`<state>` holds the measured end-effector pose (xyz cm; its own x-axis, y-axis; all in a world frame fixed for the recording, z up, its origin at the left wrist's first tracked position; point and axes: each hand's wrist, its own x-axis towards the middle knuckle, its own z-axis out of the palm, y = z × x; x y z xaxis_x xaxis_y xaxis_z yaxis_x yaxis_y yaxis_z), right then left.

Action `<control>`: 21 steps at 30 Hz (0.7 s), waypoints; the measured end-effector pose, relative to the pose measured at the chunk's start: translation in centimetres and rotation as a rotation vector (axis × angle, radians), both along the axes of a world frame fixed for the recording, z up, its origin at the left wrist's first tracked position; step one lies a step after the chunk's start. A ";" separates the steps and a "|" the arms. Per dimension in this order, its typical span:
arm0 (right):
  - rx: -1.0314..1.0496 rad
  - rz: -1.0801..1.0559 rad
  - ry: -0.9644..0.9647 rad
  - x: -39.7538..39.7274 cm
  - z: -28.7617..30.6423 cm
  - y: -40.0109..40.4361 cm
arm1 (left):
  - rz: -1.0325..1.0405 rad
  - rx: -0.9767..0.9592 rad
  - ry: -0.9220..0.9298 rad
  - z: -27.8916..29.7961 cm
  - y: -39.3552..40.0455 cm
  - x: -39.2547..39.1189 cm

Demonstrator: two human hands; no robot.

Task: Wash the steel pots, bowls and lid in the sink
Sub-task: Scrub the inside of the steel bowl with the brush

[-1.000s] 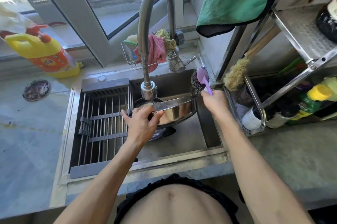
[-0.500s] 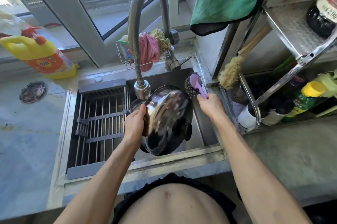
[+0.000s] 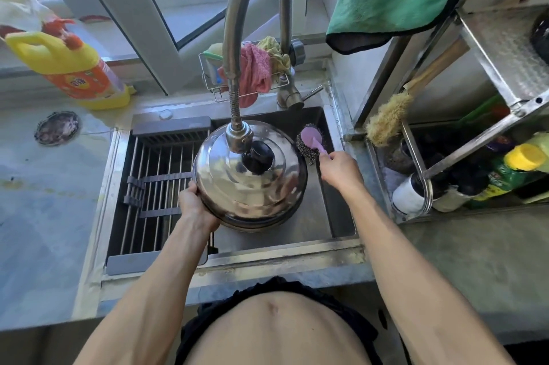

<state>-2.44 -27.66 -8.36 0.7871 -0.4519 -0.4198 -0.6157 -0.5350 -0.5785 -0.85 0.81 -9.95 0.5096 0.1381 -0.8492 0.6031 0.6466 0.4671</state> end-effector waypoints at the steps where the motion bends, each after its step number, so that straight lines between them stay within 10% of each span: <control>1: -0.026 -0.007 0.016 0.3 0.0 -0.1 | 0.005 -0.002 0.000 -0.3 0.3 0.1; 21: -0.100 0.010 0.213 -0.6 -1.7 0.3 | -0.260 0.240 -0.186 -0.6 -1.0 1.8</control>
